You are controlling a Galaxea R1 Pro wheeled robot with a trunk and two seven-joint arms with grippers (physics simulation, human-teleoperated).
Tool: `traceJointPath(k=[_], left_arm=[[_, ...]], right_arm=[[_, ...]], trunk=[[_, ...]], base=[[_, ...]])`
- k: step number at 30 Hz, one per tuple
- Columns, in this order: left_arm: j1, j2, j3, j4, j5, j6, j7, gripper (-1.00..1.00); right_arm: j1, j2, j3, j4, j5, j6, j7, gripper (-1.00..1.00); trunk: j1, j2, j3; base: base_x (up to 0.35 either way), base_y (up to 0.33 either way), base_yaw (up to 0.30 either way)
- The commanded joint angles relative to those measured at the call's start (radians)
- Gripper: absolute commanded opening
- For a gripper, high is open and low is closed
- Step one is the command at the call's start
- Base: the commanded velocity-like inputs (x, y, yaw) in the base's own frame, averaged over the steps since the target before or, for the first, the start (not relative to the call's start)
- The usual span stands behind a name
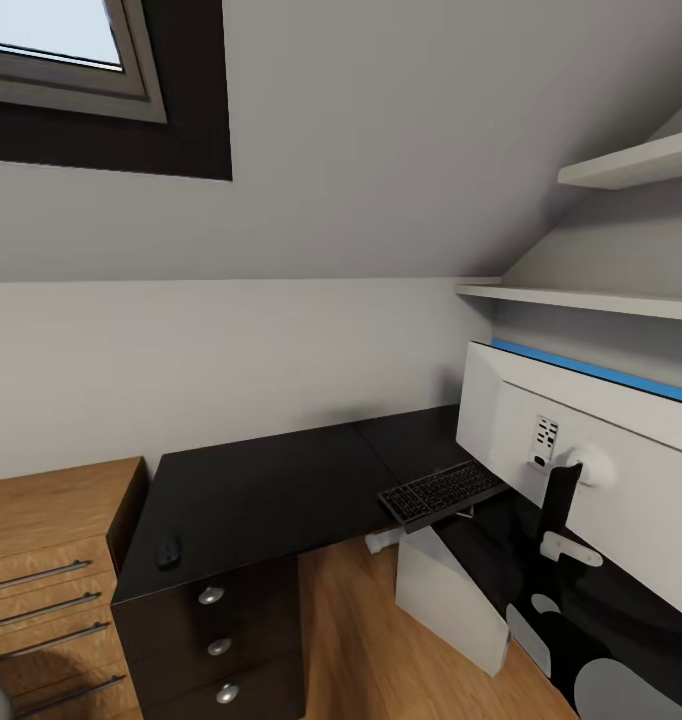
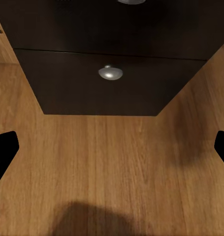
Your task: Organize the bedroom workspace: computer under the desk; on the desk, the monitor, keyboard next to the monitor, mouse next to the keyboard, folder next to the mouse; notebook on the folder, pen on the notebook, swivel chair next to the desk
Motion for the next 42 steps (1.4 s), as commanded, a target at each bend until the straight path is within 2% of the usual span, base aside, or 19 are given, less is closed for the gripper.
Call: traceJointPath(k=[1, 29, 30, 42], left_arm=[[-0.001, 0.001, -0.009, -0.001, 0.004, -0.003, 0.008, 1.0], [-0.001, 0.0, -0.01, -0.001, 0.004, -0.003, 0.008, 1.0], [-0.001, 0.0, -0.01, -0.001, 0.004, -0.003, 0.008, 1.0], [-0.001, 0.0, -0.009, -0.001, 0.004, -0.003, 0.008, 1.0]], right_arm=[[-0.001, -0.001, 0.009, 0.0, -0.008, -0.004, -0.005, 1.0], [-0.001, -0.009, 0.007, 0.0, -0.008, -0.004, -0.006, 1.0], [-0.001, -0.009, 0.007, 0.0, -0.008, -0.004, -0.006, -1.0], [-0.001, -0.009, 0.007, -0.002, -0.01, -0.004, -0.006, -1.0]], trunk=[[0.0, -0.001, -0.001], [0.0, -0.001, -0.001], [0.0, -0.001, -0.001], [0.0, -0.001, -0.001]], base=[[0.0, 0.0, 0.0], [0.0, 0.0, 0.0], [0.0, 0.0, 0.0], [0.0, 0.0, 0.0]])
